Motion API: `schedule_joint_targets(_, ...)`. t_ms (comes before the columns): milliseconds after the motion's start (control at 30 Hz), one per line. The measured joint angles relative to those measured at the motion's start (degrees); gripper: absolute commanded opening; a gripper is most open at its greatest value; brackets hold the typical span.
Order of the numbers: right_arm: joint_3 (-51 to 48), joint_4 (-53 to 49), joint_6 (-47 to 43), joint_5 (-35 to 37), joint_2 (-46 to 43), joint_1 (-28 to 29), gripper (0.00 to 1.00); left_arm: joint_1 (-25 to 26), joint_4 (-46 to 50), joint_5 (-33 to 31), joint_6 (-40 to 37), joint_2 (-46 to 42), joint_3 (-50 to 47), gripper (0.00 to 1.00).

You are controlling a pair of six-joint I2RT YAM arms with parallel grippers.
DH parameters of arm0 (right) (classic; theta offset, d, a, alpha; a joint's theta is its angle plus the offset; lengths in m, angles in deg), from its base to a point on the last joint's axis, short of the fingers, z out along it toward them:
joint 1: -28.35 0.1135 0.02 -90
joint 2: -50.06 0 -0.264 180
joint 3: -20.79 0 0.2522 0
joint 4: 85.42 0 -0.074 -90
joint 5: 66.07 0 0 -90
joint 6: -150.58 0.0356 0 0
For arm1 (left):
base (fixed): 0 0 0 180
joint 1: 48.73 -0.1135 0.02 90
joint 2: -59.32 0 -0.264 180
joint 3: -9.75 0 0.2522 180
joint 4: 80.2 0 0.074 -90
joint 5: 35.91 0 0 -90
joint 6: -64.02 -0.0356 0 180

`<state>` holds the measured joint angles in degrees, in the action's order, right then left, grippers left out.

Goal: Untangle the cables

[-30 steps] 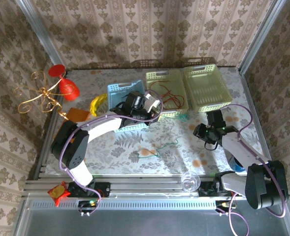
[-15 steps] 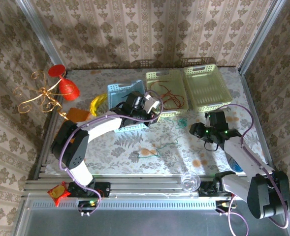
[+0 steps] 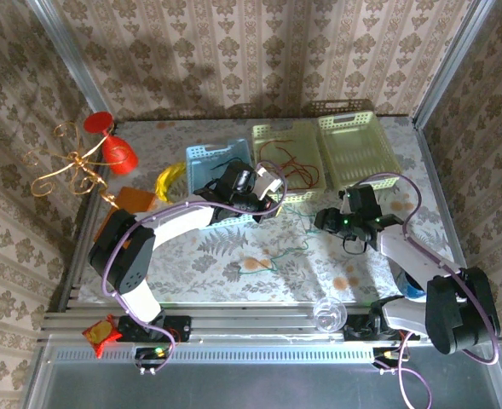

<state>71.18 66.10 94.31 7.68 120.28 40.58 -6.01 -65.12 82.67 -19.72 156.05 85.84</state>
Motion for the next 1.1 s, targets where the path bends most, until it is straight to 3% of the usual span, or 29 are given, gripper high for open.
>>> schedule_joint_targets(167, 1.16, 1.07, 0.74, 1.73, 1.99, -0.07, 0.44, 0.0, 0.22, 1.42, 0.02, 0.0, 0.24, 0.0)
schedule_joint_targets(700, 1.36, 0.17, -0.52, 1.22, 2.23, -0.02, 0.5, 0.0, 2.49, 3.8, 0.04, 0.0, 1.31, 0.0)
schedule_joint_targets(1100, 4.22, -1.29, -0.33, 3.56, 14.56, 1.57, 0.49, 0.0, 2.56, 3.8, 0.04, 0.0, 1.86, 0.0)
